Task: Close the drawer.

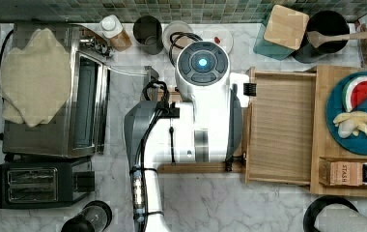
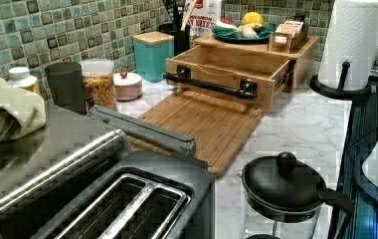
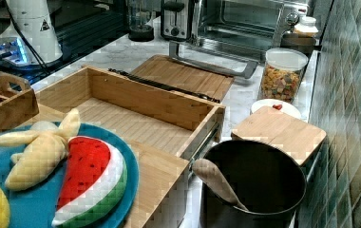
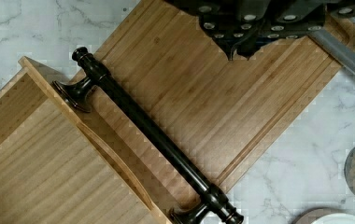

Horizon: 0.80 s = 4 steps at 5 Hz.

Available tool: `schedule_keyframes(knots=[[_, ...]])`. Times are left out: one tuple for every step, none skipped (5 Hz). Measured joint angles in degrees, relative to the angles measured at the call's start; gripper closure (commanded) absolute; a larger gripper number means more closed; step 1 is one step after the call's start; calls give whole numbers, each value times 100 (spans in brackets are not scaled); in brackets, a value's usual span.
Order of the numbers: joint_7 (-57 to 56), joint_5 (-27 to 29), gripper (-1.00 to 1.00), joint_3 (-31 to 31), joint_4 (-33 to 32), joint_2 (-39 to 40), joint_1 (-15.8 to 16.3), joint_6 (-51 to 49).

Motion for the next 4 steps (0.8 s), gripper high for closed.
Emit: schedule_keyframes(knots=[[1,-14,100,0,-34,14,0,0],[2,-33,100,-5,-73,55,6,76],[2,-35,100,-5,-78,109,6,77],[2,-34,100,-11,-106,150,10,145]])
